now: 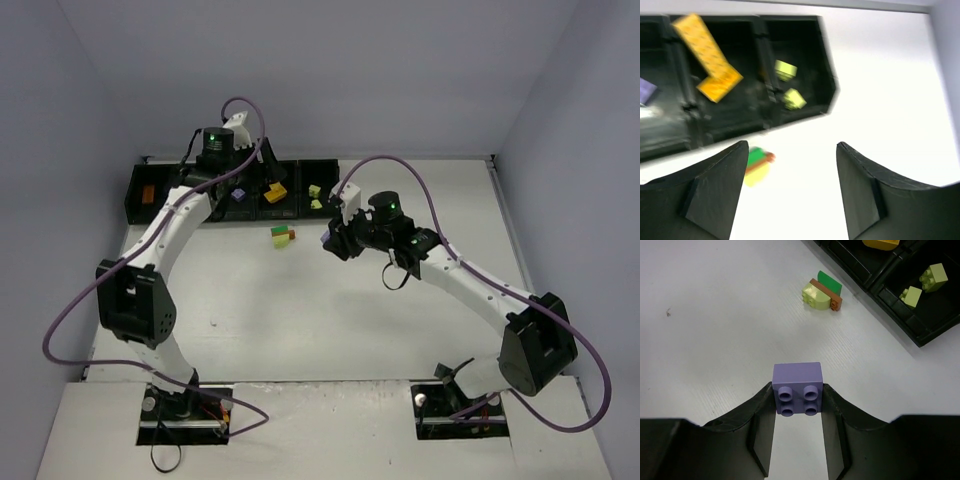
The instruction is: Sort the legos into containers by color
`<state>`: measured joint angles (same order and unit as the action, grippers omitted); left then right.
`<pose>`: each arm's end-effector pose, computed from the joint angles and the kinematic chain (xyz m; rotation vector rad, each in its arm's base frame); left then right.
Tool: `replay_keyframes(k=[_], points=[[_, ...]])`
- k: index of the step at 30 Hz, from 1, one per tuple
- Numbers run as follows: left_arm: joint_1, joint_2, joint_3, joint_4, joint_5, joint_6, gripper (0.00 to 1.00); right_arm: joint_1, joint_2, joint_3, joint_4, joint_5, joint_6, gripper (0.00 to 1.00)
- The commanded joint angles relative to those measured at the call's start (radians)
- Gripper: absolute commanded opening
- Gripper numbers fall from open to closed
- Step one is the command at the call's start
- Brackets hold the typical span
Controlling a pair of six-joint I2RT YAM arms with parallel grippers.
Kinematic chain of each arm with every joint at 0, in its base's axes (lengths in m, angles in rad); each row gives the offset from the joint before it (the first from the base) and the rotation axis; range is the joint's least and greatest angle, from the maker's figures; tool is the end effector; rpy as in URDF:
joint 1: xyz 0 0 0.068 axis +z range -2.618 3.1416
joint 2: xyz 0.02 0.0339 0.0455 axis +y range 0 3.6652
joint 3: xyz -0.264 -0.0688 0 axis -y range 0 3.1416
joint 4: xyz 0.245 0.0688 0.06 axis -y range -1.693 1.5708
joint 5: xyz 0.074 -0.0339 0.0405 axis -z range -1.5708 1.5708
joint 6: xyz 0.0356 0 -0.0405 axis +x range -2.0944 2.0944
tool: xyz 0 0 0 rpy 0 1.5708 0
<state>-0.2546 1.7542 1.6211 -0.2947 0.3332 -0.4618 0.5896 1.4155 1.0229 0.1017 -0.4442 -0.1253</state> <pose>0.4005 -0.1163 0.3554 0.0085 2.0622 -0.7851 0.2659 0.1963 0.3056 -0.9493 1.6426 0.7316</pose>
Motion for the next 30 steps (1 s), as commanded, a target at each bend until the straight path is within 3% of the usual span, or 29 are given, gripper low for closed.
replay_keyframes(k=[1, 8, 12, 21, 30], points=[[-0.020, -0.108, -0.033, 0.049, 0.160, -0.078, 0.64, -0.001, -0.027, 0.037, 0.093, -0.054, -0.011, 0.00], [-0.093, -0.174, -0.127, 0.055, 0.435, -0.218, 0.65, 0.015, -0.050, 0.043, 0.118, -0.103, -0.037, 0.01], [-0.130, -0.182, -0.141, 0.040, 0.516, -0.247, 0.65, 0.022, -0.059, 0.049, 0.118, -0.113, -0.054, 0.01], [-0.183, -0.176, -0.118, -0.149, 0.512, -0.144, 0.63, 0.032, -0.066, 0.065, 0.108, -0.129, -0.071, 0.02], [-0.219, -0.144, -0.092, -0.239, 0.501, -0.086, 0.54, 0.038, -0.059, 0.072, 0.101, -0.123, -0.076, 0.02]])
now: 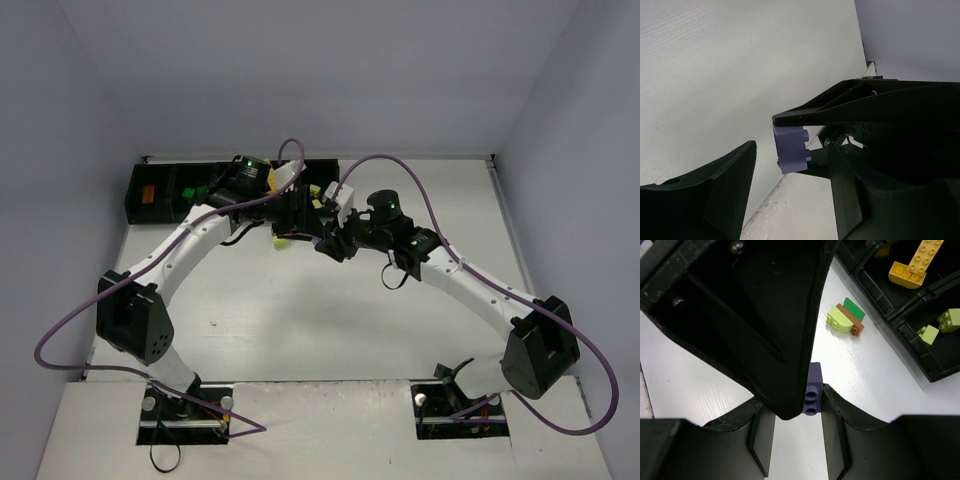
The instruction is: Sort the legos into containers by color
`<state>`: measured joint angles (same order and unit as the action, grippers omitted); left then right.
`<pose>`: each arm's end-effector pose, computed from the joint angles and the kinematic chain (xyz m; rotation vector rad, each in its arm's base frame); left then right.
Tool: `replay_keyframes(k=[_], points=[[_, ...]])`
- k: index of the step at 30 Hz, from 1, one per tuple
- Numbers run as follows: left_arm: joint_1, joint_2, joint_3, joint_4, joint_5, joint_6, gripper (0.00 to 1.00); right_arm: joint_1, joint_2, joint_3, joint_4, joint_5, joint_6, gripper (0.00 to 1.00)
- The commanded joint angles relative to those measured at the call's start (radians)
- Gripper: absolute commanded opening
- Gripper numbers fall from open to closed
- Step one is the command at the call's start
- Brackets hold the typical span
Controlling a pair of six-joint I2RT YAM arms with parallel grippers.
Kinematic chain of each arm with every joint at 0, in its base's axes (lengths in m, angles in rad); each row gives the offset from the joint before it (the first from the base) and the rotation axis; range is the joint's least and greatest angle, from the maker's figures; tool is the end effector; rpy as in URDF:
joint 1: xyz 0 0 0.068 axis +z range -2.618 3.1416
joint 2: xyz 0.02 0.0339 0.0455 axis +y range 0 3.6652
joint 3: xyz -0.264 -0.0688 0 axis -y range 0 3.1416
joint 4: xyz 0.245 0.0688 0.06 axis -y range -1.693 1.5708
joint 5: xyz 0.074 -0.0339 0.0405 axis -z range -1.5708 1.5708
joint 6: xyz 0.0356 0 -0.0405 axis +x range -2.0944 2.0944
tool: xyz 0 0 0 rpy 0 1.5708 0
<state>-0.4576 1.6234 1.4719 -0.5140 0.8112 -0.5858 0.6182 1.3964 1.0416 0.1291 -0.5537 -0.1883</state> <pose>0.3139 -0.1834 0.3386 0.3386 2.3724 -1.4419 0.2552 0.2044 0.3213 -1.0742 1.4864 0.8004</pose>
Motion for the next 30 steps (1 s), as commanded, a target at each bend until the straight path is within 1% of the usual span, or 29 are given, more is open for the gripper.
replay_keyframes(k=[1, 4, 5, 8, 9, 11, 12, 15, 16, 17, 19, 20, 21, 23, 24, 25, 27, 28, 29, 30], points=[[-0.021, -0.008, 0.059, -0.018, 0.023, 0.038, 0.52, 0.011, -0.039, 0.054, 0.073, -0.014, -0.014, 0.02], [-0.029, 0.006, 0.065, -0.018, 0.019, 0.037, 0.42, 0.012, -0.034, 0.054, 0.073, -0.012, -0.014, 0.02], [-0.027, 0.012, 0.062, -0.018, 0.017, 0.034, 0.36, 0.014, -0.033, 0.054, 0.073, -0.008, -0.016, 0.02], [-0.027, 0.019, 0.059, -0.018, 0.013, 0.035, 0.29, 0.014, -0.034, 0.051, 0.073, -0.003, -0.017, 0.02], [-0.027, 0.020, 0.056, -0.017, 0.013, 0.037, 0.24, 0.014, -0.034, 0.049, 0.073, 0.003, -0.017, 0.02], [-0.029, 0.020, 0.054, -0.018, 0.011, 0.041, 0.19, 0.014, -0.034, 0.048, 0.073, 0.008, -0.020, 0.02], [-0.027, 0.020, 0.056, -0.020, 0.009, 0.046, 0.13, 0.014, -0.034, 0.048, 0.073, 0.011, -0.022, 0.02], [-0.027, 0.021, 0.056, -0.029, -0.004, 0.056, 0.02, 0.014, -0.031, 0.044, 0.072, 0.021, -0.022, 0.04], [-0.027, 0.021, 0.057, -0.032, -0.012, 0.058, 0.01, 0.014, -0.030, 0.044, 0.072, 0.027, -0.022, 0.07], [-0.026, 0.023, 0.057, -0.031, -0.018, 0.058, 0.00, 0.014, -0.027, 0.044, 0.072, 0.032, -0.022, 0.22], [-0.015, 0.026, 0.059, -0.027, -0.035, 0.064, 0.00, 0.012, -0.020, 0.038, 0.072, 0.052, -0.019, 0.43], [-0.009, 0.029, 0.059, -0.029, -0.053, 0.067, 0.00, 0.011, -0.013, 0.035, 0.072, 0.061, -0.016, 0.58], [0.009, 0.033, 0.064, -0.035, -0.061, 0.079, 0.00, 0.011, -0.011, 0.034, 0.070, 0.073, -0.013, 0.63], [0.040, 0.046, 0.079, -0.050, -0.089, 0.092, 0.00, 0.002, -0.005, 0.025, 0.070, 0.097, 0.012, 0.71], [0.080, 0.049, 0.083, -0.054, -0.105, 0.099, 0.00, -0.003, -0.005, 0.018, 0.072, 0.101, 0.021, 0.73], [0.101, 0.052, 0.090, -0.055, -0.130, 0.104, 0.00, -0.008, -0.004, 0.011, 0.076, 0.106, 0.039, 0.74], [0.147, 0.067, 0.119, -0.067, -0.223, 0.119, 0.00, -0.011, -0.004, -0.009, 0.081, 0.129, 0.055, 0.75], [0.193, 0.073, 0.129, -0.064, -0.260, 0.121, 0.00, -0.011, -0.005, -0.017, 0.087, 0.139, 0.067, 0.75], [0.215, 0.087, 0.154, -0.060, -0.298, 0.121, 0.00, -0.011, -0.007, -0.029, 0.089, 0.161, 0.070, 0.76], [0.235, 0.095, 0.168, -0.054, -0.376, 0.121, 0.00, -0.011, -0.008, -0.034, 0.090, 0.173, 0.075, 0.76]])
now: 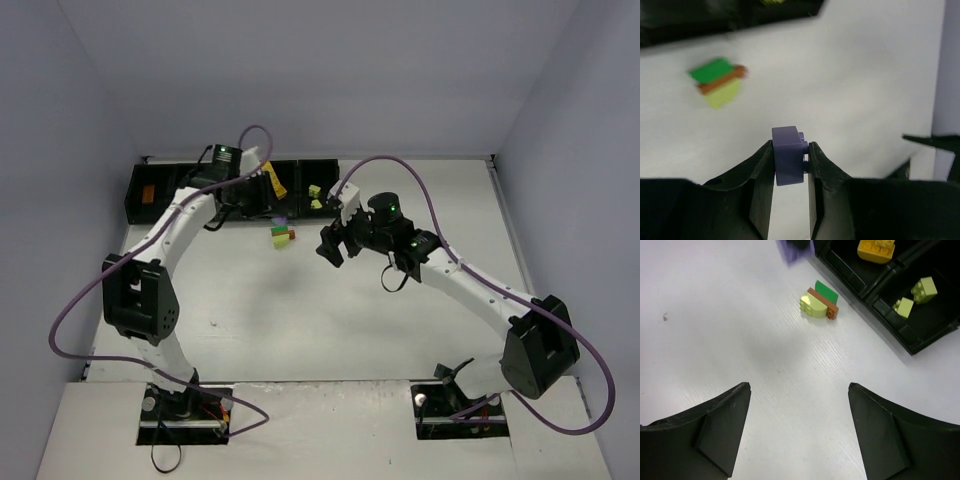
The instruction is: Sort the legos into containers by color
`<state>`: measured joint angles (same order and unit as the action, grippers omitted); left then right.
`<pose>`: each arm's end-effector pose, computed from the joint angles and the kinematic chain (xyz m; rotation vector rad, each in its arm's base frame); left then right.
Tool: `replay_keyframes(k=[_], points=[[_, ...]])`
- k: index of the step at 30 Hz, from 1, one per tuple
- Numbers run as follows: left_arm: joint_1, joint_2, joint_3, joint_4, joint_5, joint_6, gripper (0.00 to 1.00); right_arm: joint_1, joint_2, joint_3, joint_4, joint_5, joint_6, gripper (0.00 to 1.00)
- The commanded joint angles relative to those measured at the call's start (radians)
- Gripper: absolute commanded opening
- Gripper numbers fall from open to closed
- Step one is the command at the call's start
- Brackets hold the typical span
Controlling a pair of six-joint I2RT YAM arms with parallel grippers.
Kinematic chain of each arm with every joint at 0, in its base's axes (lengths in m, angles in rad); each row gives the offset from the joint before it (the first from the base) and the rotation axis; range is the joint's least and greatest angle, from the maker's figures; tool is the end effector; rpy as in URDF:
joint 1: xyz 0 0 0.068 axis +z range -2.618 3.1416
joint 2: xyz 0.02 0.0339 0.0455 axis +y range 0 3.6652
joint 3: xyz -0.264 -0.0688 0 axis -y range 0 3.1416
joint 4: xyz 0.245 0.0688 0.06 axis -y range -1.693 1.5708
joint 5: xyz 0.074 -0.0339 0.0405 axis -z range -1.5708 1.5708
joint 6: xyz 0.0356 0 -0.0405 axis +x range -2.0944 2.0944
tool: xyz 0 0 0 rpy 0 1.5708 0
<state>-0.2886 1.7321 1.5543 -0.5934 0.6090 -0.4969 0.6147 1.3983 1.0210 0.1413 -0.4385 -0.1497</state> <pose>0.3663 -0.1300 0.3179 0.0677 2.4286 -1.0888 0.2591 0.2014 0.3143 -0.9731 1.5659 0.7234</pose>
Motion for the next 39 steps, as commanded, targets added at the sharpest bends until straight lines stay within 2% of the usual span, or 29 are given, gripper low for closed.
replay_keyframes(k=[1, 5, 7, 9, 15, 19, 21, 23, 27, 33, 36, 39], points=[[0.100, 0.004, 0.096, 0.052, -0.217, 0.034, 0.00, -0.009, -0.009, -0.015, 0.077, 0.067, 0.039, 0.76], [0.160, 0.079, 0.156, 0.121, -0.408, 0.047, 0.01, -0.012, -0.005, -0.022, 0.076, 0.078, 0.042, 0.75], [0.183, 0.144, 0.199, 0.167, -0.498, 0.052, 0.04, -0.013, -0.001, -0.027, 0.078, 0.063, 0.044, 0.75], [0.196, 0.188, 0.233, 0.199, -0.525, 0.061, 0.12, -0.013, 0.005, -0.032, 0.078, 0.049, 0.050, 0.75], [0.207, 0.401, 0.450, 0.216, -0.597, 0.115, 0.25, -0.016, 0.011, -0.042, 0.076, 0.043, 0.061, 0.75], [0.207, 0.478, 0.513, 0.250, -0.600, 0.120, 0.44, -0.018, 0.022, -0.045, 0.075, 0.052, 0.075, 0.75], [0.207, 0.484, 0.513, 0.268, -0.600, 0.123, 0.51, -0.018, 0.027, -0.044, 0.075, 0.060, 0.081, 0.75], [0.207, 0.478, 0.513, 0.268, -0.600, 0.123, 0.57, -0.018, 0.041, -0.038, 0.075, 0.073, 0.094, 0.75], [0.204, 0.413, 0.454, 0.270, -0.591, 0.104, 0.60, -0.017, 0.099, -0.003, 0.081, 0.084, 0.140, 0.73], [0.190, 0.164, 0.235, 0.245, -0.559, 0.067, 0.64, -0.004, 0.253, 0.086, 0.121, 0.136, 0.262, 0.72], [0.161, 0.078, 0.117, 0.238, -0.506, 0.080, 0.64, -0.004, 0.310, 0.129, 0.123, 0.168, 0.301, 0.72], [0.105, 0.052, 0.064, 0.205, -0.439, 0.132, 0.64, -0.004, 0.338, 0.149, 0.123, 0.185, 0.323, 0.72]])
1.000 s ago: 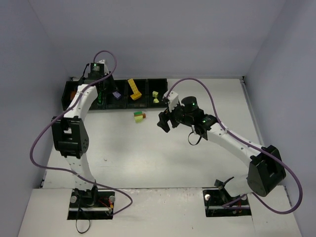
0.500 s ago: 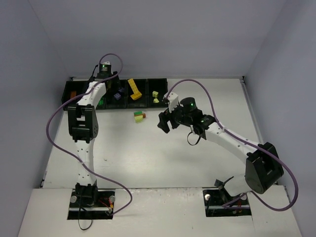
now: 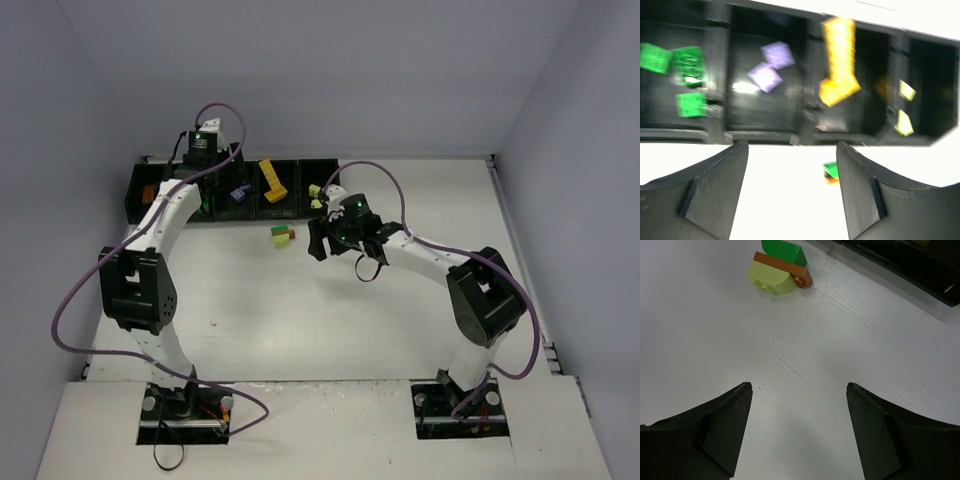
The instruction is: Sort the legos into containers by color
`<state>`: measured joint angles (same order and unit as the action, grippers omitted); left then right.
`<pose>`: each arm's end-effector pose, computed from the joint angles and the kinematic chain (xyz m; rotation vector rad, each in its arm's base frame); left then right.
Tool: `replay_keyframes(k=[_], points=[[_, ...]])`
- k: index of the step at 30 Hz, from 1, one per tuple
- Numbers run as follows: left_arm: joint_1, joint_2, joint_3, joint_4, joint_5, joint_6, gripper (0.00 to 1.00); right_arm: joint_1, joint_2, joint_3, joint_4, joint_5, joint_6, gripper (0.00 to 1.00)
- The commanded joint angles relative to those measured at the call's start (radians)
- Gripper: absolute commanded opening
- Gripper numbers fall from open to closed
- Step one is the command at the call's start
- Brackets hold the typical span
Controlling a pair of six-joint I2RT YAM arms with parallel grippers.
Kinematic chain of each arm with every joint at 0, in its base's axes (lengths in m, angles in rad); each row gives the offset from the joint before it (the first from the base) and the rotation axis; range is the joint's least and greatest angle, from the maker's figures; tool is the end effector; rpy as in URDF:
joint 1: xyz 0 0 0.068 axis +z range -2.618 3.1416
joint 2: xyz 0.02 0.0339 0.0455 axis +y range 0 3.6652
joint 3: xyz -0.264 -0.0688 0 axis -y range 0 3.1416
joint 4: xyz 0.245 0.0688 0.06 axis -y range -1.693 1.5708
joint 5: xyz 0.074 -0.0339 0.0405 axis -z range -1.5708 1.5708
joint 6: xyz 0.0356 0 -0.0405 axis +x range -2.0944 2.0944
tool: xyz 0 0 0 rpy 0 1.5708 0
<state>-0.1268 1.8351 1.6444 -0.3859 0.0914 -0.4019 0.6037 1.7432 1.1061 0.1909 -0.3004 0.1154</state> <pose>0.4288 -0.0579 0.3211 -0.2444 2.1586 -0.4037 0.3195 0.2331 0.2295 -0.6917 1.9603 0.7520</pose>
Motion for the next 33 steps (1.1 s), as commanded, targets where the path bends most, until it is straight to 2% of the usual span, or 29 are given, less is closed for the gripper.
replay_keyframes(k=[1, 5, 10, 15, 22, 28, 29, 33], points=[[-0.074, -0.051, -0.050, -0.008, 0.103, 0.054, 0.64, 0.005, -0.004, 0.067, 0.073, 0.053, 0.064, 0.72], [-0.148, -0.011, -0.063, -0.030, 0.168, 0.153, 0.64, -0.001, -0.014, 0.046, 0.073, 0.078, 0.081, 0.72], [-0.195, 0.124, 0.012, -0.064, 0.211, 0.221, 0.65, -0.004, -0.063, -0.008, 0.067, 0.083, 0.086, 0.72], [-0.226, 0.202, 0.068, -0.067, 0.199, 0.264, 0.65, -0.007, -0.117, -0.069, 0.055, 0.087, 0.084, 0.72], [-0.234, 0.236, 0.043, -0.048, 0.188, 0.288, 0.65, -0.009, -0.152, -0.111, 0.047, 0.083, 0.073, 0.72], [-0.257, 0.211, -0.001, -0.067, 0.217, 0.241, 0.64, -0.010, -0.146, -0.111, 0.045, 0.072, 0.063, 0.72], [-0.264, 0.170, -0.094, -0.024, 0.235, 0.163, 0.64, -0.009, -0.136, -0.106, 0.045, 0.061, 0.058, 0.72], [-0.272, 0.113, -0.162, -0.007, 0.228, 0.091, 0.64, -0.009, -0.120, -0.100, 0.045, 0.050, 0.049, 0.72]])
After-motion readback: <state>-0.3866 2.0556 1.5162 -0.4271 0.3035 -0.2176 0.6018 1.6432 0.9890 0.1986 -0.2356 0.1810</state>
